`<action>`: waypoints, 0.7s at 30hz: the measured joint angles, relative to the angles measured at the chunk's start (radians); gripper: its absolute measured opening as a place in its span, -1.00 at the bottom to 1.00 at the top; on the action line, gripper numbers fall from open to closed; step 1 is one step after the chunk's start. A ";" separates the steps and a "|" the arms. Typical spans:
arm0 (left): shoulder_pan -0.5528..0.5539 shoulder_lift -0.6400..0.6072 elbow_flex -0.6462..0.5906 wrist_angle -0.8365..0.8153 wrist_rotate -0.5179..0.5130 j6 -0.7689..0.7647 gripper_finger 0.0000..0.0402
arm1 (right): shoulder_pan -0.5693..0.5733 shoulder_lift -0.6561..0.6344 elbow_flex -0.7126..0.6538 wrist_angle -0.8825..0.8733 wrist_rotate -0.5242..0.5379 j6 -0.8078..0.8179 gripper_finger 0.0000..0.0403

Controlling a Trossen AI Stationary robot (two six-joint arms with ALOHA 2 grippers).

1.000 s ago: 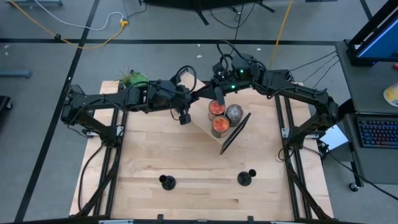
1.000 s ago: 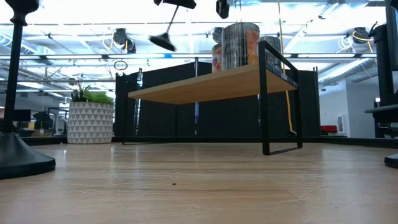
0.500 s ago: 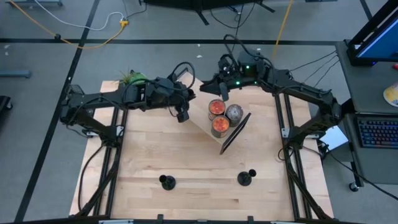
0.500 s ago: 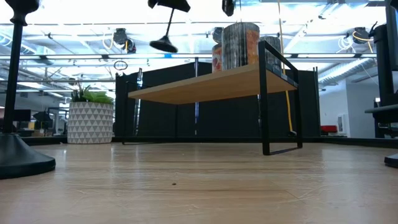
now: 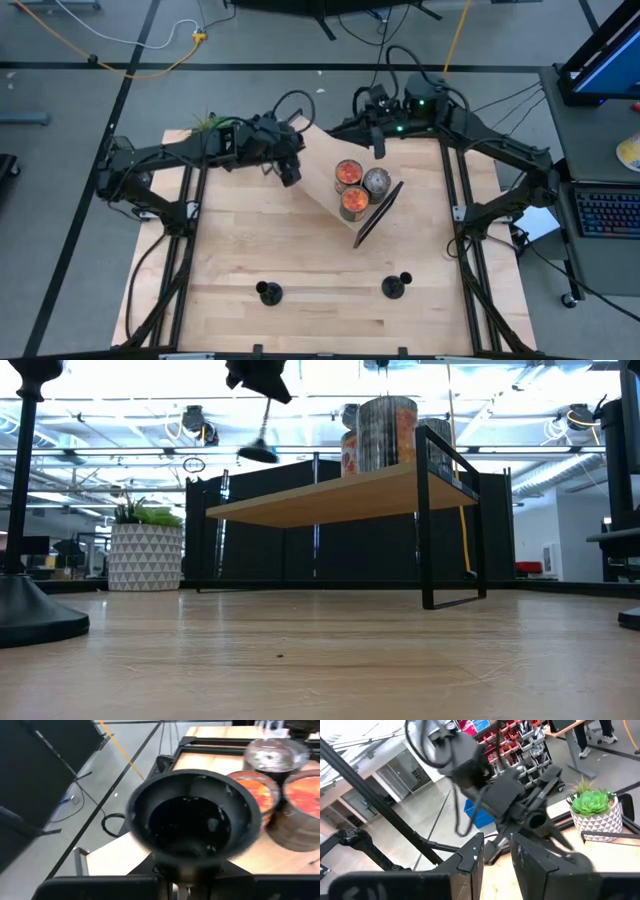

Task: Pick & Place candle stick holders
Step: Put the top black candle holder on the shelf

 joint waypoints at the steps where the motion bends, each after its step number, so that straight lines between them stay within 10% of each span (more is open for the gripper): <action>1: 0.010 0.000 0.000 0.000 0.000 0.000 -0.80 | 0.002 -0.002 0.000 0.000 0.000 -0.001 -0.55; 21: 0.295 0.011 0.000 0.159 0.246 0.078 -0.79 | 0.003 -0.001 0.000 -0.050 -0.003 -0.009 -0.55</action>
